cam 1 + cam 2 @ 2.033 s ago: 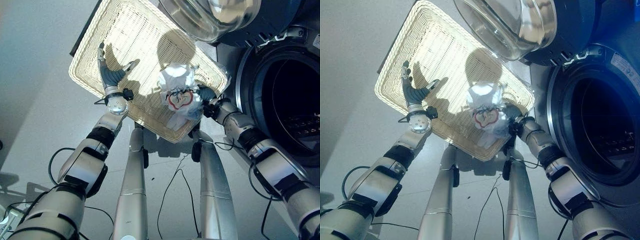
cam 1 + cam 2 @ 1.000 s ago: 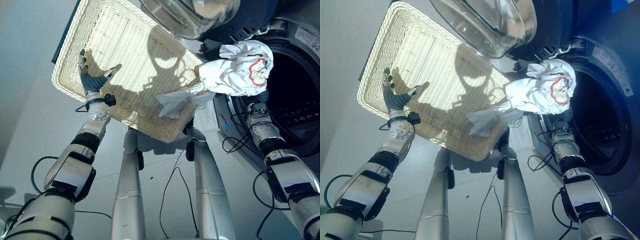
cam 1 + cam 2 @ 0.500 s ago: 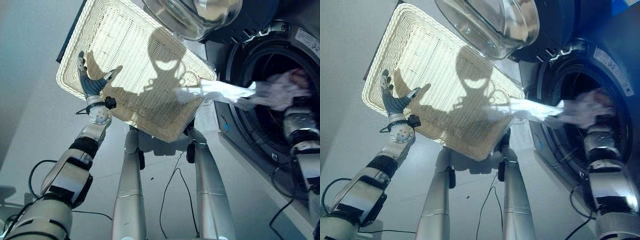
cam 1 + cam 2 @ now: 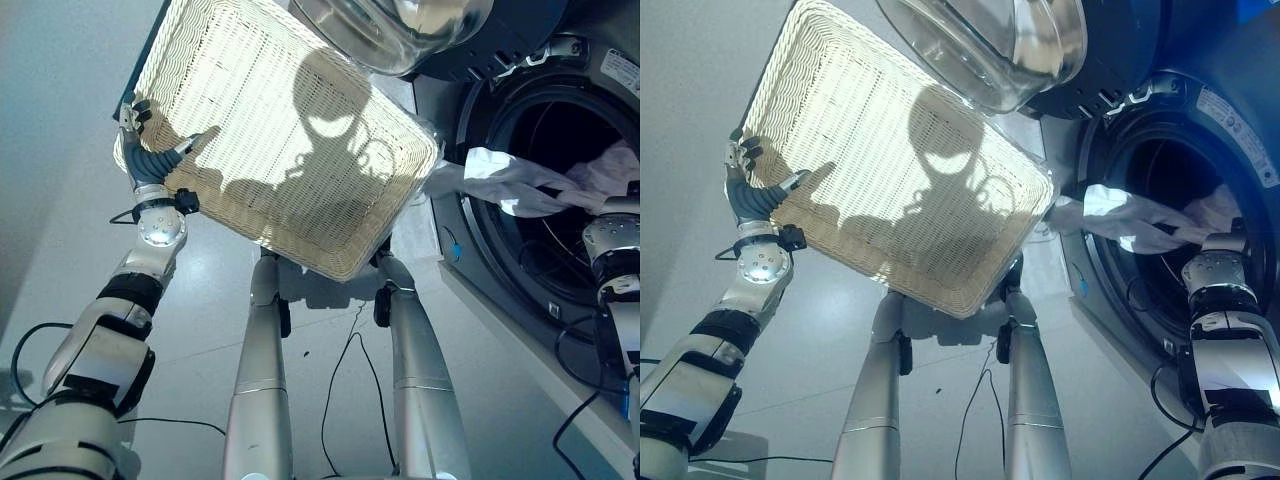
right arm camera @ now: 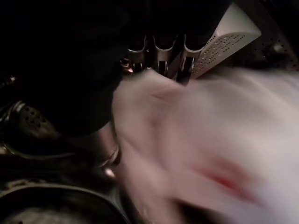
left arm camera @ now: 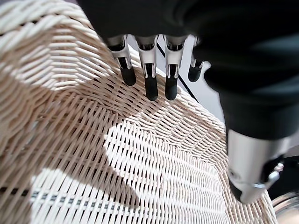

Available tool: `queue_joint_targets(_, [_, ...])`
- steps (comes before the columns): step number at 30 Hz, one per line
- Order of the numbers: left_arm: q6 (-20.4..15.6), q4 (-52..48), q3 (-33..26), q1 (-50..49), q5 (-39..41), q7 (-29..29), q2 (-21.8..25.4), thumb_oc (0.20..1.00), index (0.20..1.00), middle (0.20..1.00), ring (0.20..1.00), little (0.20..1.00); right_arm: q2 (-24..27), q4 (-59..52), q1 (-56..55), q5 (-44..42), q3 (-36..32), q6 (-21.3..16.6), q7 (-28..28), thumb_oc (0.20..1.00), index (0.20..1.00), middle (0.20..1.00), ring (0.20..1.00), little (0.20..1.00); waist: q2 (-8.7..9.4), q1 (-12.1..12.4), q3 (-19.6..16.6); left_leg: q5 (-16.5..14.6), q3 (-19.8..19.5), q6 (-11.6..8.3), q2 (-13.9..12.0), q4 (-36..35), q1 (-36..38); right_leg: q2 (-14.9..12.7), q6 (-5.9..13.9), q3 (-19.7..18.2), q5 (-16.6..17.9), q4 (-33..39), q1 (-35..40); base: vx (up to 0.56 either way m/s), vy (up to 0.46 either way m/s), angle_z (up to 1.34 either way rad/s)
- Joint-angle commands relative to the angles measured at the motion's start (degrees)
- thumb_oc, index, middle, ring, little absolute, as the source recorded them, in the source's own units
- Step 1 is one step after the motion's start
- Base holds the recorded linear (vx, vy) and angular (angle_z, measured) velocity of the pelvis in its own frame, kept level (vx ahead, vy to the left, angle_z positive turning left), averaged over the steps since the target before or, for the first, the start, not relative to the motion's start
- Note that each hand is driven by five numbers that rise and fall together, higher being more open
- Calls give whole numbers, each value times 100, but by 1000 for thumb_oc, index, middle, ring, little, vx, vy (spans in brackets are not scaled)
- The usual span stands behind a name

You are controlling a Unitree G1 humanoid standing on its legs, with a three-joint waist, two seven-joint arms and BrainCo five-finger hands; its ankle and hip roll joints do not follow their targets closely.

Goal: Put the clothes into the washing machine.

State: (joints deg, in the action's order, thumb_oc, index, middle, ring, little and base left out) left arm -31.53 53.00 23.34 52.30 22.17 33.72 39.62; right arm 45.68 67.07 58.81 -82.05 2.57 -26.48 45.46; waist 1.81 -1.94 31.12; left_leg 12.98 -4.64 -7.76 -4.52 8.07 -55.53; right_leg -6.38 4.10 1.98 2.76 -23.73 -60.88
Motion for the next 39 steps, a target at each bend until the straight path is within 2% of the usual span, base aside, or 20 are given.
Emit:
queue_joint_targets(1, [-98, 208, -182, 177, 231, 74, 30, 1000, 1000, 1000, 1000, 1000, 1719, 109, -71, 1605, 186, 49, 536, 1000, 1000, 1000, 1000, 1000, 387, -122, -133, -722, 70, 229, 418, 586, 111, 256, 388, 346, 929, 1265, 564, 0, 0, 0])
queue_joint_targets(2, [-71, 188, -102, 209, 213, 152, -49, 1000, 1000, 1000, 1000, 1000, 1611, 183, 11, 2641, 413, 443, 899, 1000, 1000, 1000, 1000, 1000, 338, -103, -133, -729, 89, 234, 423, 606, 88, 238, 399, 356, 925, 1244, 540, 0, 0, 0])
queue_joint_targets(4, [11, 136, 3, 266, 201, 242, -123, 1000, 1000, 1000, 1000, 1000, 1553, 209, 191, 3595, 783, 1149, 1245, 1000, 1000, 1000, 1000, 1000, 291, -65, -133, -791, 77, 249, 448, 649, 97, 230, 412, 360, 875, 1221, 555, 5, 4, 2])
queue_joint_targets(5, [72, 93, 66, 324, 198, 299, -165, 1000, 1000, 1000, 1000, 1000, 1521, 283, 394, 4421, 1142, 1845, 1271, 1000, 1000, 1000, 1000, 1000, 254, -51, -133, -799, 93, 255, 455, 668, 76, 220, 421, 369, 874, 1221, 545, -8, 12, 4])
queue_joint_targets(6, [99, 84, 123, 371, 212, 320, -183, 1000, 1000, 1000, 1000, 1000, 1510, 311, 502, 4711, 1348, 2059, 1294, 1000, 1000, 1000, 1000, 1000, 239, -35, -133, -799, 97, 264, 462, 671, 68, 213, 422, 370, 880, 1227, 540, -11, 13, 3])
queue_joint_targets(8, [151, 84, 235, 518, 288, 369, -199, 1000, 1000, 1000, 1000, 1000, 1473, 355, 891, 5159, 1899, 2721, 1216, 1000, 1000, 1000, 1000, 1000, 192, -32, -133, -796, 107, 274, 476, 699, 7, 202, 425, 372, 870, 1210, 480, 0, 0, 0])
queue_joint_targets(11, [160, 76, 290, 637, 315, 394, -205, 1000, 1000, 1000, 1000, 1000, 1422, 426, 1176, 5933, 2411, 3216, 939, 1000, 1000, 1000, 1000, 1000, 156, -42, -133, -746, 129, 303, 506, 710, -87, 180, 423, 385, 905, 1193, 386, 0, 0, 0])
queue_joint_targets(15, [153, 88, 341, 716, 340, 399, -224, 1000, 1000, 1000, 1000, 1000, 1273, 391, 1319, 6208, 2753, 3119, 769, 1000, 1000, 1000, 1000, 1000, 118, -19, -133, -812, 159, 309, 488, 720, -67, 188, 433, 396, 840, 1170, 402, 0, 0, 0])
queue_joint_targets(18, [159, 39, 293, 723, 327, 410, -219, 1000, 1000, 1000, 1000, 1000, 1138, 67, 1252, 6470, 2820, 2899, 681, 1000, 1000, 1000, 1000, 1000, 111, -35, -133, -827, 167, 309, 491, 717, -93, 197, 436, 382, 811, 1148, 361, -1, 8, 1])
queue_joint_targets(23, [135, -36, 179, 643, 207, 478, -324, 1000, 1000, 1000, 1000, 1000, 848, -378, 816, 7056, 2778, 2554, 403, 1000, 1000, 1000, 1000, 1000, 112, -66, -133, -822, 202, 297, 479, 708, -125, 205, 447, 365, 781, 1103, 308, -1, 1, 1])
queue_joint_targets(28, [112, -73, 142, 663, 46, 575, -430, 1000, 1000, 1000, 1000, 1000, 494, -630, 327, 7510, 2917, 2370, -96, 1000, 1000, 1000, 1000, 1000, 97, -93, -133, -801, 230, 289, 483, 676, -184, 209, 447, 361, 769, 1064, 213, 0, 0, 0])
queue_joint_targets(39, [-39, -6, 86, 663, -130, 767, -650, 1000, 1000, 1000, 1000, 1000, -107, -531, -290, 8203, 3160, 2455, -621, 1000, 1000, 1000, 1000, 1000, -15, -133, -133, -739, 326, 268, 479, 602, -210, 221, 419, 300, 742, 1025, 109, 0, 0, 0])
